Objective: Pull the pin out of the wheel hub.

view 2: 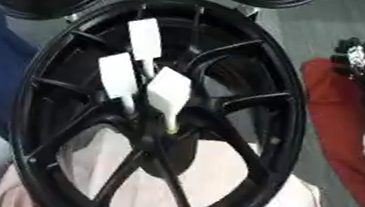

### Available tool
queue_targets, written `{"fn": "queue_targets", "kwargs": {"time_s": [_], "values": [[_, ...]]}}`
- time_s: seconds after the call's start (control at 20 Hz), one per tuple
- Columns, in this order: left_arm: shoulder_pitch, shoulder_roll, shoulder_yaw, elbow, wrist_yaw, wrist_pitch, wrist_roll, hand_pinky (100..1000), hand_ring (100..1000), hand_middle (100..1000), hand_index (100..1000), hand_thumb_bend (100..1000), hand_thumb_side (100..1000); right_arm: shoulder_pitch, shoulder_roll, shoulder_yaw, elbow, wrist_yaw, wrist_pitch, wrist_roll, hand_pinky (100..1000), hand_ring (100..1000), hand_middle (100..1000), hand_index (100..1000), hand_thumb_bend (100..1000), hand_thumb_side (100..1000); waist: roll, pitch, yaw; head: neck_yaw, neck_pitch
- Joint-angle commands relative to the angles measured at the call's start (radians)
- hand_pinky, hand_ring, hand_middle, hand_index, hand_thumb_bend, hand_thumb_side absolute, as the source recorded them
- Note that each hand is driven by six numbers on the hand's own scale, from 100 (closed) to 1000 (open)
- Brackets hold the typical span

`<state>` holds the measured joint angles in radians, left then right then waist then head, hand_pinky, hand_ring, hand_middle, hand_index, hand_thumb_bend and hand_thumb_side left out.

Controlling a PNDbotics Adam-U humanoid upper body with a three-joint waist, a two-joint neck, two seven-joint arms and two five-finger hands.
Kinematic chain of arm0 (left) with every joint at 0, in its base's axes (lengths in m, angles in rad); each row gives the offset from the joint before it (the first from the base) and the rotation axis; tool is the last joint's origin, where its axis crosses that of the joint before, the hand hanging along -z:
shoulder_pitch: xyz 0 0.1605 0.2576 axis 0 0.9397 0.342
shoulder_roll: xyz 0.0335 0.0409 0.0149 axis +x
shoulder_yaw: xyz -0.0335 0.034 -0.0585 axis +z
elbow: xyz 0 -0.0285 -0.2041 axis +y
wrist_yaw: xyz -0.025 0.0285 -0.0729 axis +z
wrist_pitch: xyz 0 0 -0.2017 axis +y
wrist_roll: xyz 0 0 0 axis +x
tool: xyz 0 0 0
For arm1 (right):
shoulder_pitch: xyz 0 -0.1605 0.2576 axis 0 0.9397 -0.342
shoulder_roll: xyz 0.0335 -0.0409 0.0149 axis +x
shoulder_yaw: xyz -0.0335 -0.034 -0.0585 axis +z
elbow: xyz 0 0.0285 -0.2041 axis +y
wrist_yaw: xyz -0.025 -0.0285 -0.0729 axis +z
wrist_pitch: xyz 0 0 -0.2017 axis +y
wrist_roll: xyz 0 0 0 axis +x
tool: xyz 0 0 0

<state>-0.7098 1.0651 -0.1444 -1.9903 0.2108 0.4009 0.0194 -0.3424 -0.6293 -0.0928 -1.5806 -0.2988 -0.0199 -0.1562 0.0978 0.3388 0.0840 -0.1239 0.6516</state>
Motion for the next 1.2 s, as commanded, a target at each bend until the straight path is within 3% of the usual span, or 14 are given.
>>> {"fn": "queue_targets", "kwargs": {"time_s": [0.05,0.55,1.2], "values": [[-0.040,0.041,-0.037,-0.010,-0.038,-0.004,-0.089,722,691,603,757,661,476,-0.010,-0.037,-0.008,-0.014,0.002,0.002,0.001,754,725,683,714,100,648,-0.002,-0.025,0.000,0.004,-0.006],[-0.185,-0.011,-0.210,-0.010,-0.125,0.049,-0.314,733,706,618,769,653,462,-0.010,-0.039,0.001,-0.007,0.005,0.008,0.009,753,724,682,713,100,660,0.006,-0.018,0.005,0.010,-0.004],[-0.286,-0.076,-0.342,-0.010,-0.155,0.059,-0.426,731,703,616,772,665,445,-0.006,-0.039,0.005,-0.003,0.007,0.010,0.012,752,723,682,713,100,669,0.008,-0.013,0.010,0.013,-0.012]]}}
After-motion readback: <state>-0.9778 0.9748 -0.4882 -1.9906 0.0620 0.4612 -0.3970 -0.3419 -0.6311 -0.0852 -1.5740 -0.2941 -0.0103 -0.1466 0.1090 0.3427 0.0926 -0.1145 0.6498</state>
